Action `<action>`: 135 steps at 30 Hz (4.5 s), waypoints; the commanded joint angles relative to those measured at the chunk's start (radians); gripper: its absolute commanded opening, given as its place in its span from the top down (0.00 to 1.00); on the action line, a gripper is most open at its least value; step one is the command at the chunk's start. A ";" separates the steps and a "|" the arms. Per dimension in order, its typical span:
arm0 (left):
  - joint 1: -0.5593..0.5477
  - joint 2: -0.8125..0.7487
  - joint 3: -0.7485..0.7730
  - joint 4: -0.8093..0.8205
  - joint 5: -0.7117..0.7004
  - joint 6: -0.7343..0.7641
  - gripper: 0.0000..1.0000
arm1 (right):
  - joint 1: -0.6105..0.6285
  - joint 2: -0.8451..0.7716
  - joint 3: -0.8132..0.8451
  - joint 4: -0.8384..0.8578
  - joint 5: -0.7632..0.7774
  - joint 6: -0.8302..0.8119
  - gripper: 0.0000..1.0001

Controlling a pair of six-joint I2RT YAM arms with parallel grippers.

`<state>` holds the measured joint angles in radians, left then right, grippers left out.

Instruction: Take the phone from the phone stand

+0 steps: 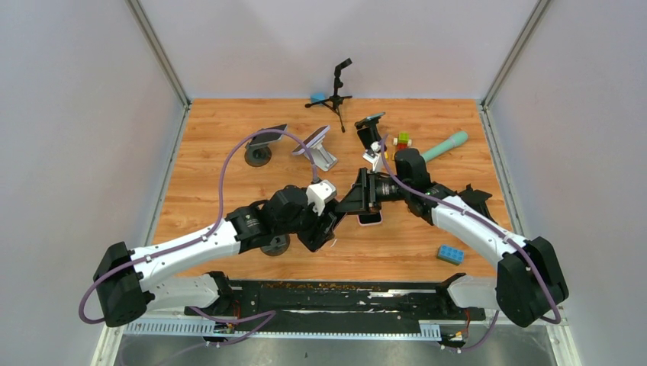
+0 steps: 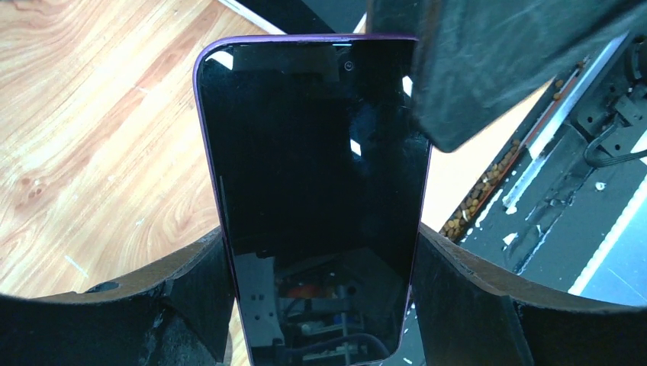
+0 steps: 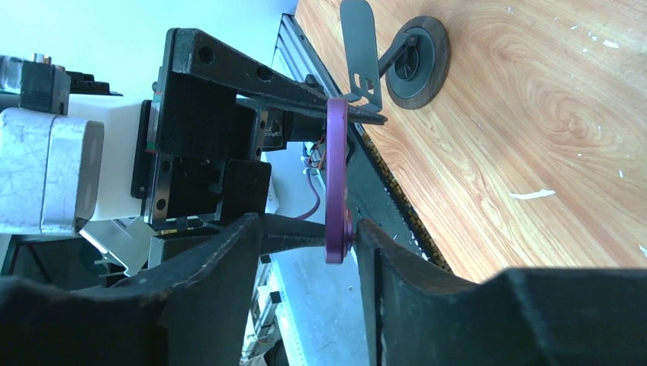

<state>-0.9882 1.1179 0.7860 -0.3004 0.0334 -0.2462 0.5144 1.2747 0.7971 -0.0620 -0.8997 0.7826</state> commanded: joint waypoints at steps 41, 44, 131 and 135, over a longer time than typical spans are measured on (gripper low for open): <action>0.003 0.456 0.215 0.136 -0.463 -0.466 1.00 | -0.073 -0.413 0.085 -0.620 0.833 -0.306 0.35; 0.013 0.482 0.223 0.155 -0.465 -0.504 1.00 | -0.072 -0.423 0.086 -0.639 0.842 -0.314 0.35; 0.002 0.325 0.276 -0.015 -0.616 -0.217 0.05 | -0.075 -0.465 0.063 -0.713 0.975 -0.310 0.33; 0.030 0.176 0.234 -0.066 -0.527 -0.150 0.04 | -0.076 -0.445 0.072 -0.689 0.988 -0.285 0.33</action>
<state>-0.9798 1.4197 1.0607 -0.3298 -0.5751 -0.5228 0.4435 0.8162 0.8314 -0.8082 0.0486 0.4549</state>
